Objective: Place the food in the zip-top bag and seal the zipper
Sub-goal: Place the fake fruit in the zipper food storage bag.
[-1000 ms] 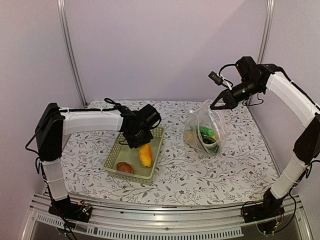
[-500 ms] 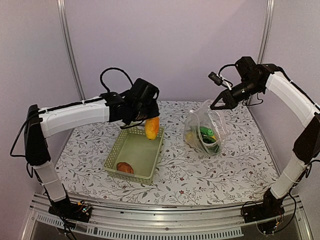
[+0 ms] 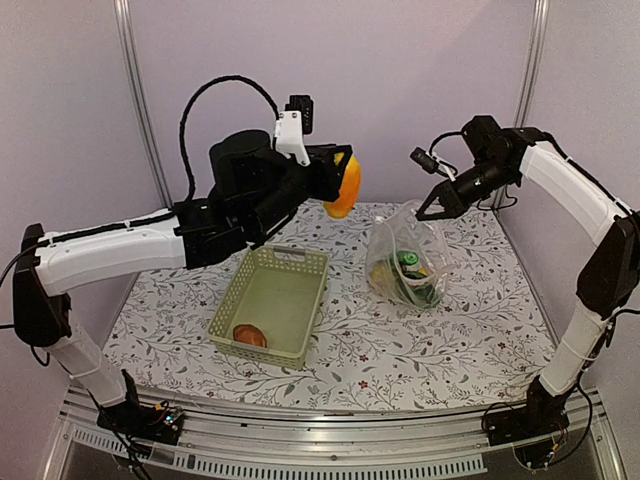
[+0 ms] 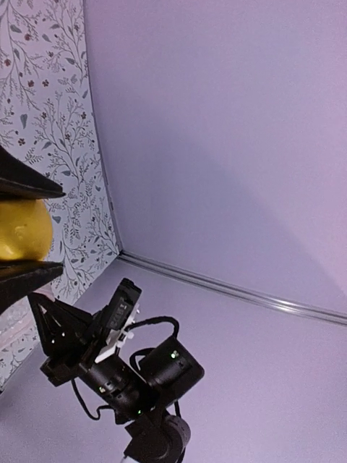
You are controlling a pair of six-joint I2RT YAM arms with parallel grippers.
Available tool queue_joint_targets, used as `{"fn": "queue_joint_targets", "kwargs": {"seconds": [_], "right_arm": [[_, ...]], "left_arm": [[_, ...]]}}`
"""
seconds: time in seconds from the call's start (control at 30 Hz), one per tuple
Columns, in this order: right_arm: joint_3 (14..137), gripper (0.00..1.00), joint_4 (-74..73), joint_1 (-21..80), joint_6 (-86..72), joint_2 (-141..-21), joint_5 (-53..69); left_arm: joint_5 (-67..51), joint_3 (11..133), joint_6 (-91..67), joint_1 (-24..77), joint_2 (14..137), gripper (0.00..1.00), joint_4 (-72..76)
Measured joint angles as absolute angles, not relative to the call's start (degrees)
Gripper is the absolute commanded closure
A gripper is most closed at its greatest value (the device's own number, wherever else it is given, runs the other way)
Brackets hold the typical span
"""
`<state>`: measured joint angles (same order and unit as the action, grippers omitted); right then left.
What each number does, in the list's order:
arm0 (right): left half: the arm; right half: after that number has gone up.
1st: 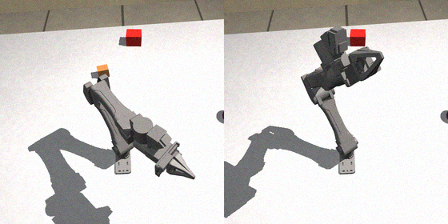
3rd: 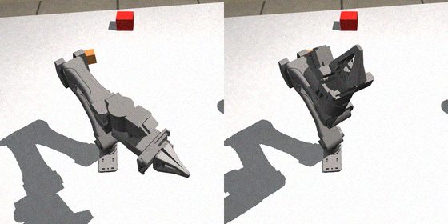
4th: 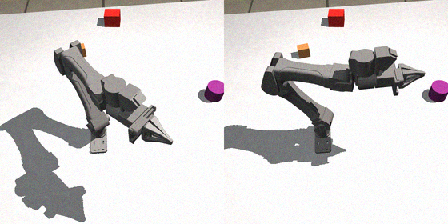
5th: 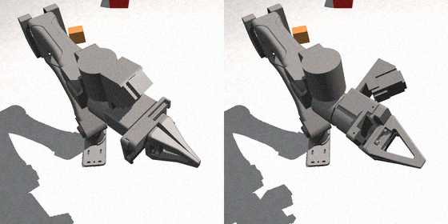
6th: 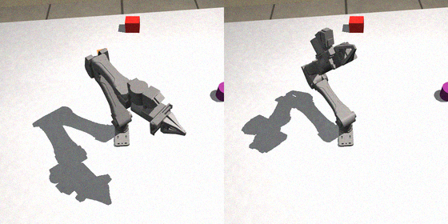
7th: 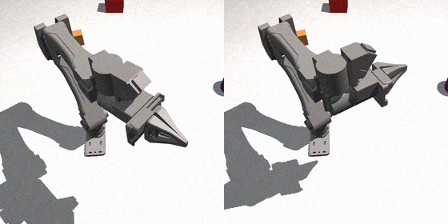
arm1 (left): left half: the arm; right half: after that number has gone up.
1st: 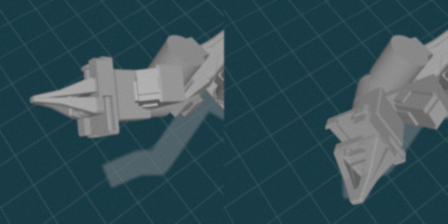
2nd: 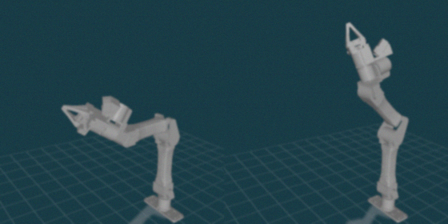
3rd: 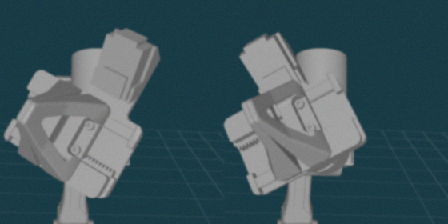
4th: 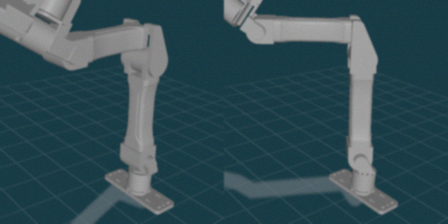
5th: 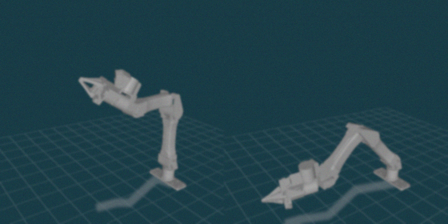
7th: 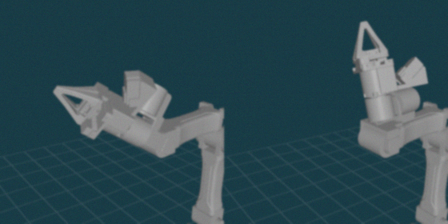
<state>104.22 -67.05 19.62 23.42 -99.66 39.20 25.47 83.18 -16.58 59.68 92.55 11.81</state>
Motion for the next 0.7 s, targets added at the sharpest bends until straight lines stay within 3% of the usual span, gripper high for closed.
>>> {"fn": "queue_joint_targets", "kwargs": {"seconds": [0.37, 0.7], "right_arm": [[105.56, 1.00, -67.22, 19.62, 23.31, -99.50, 37.32], [105.34, 1.00, -66.83, 20.03, 23.33, -89.89, 32.38]], "left_arm": [[-2.31, 81.91, -7.97, 61.36, 93.97, 1.00, 34.11], [-24.10, 96.07, -6.26, 62.06, 106.98, 1.00, 28.03]]}}
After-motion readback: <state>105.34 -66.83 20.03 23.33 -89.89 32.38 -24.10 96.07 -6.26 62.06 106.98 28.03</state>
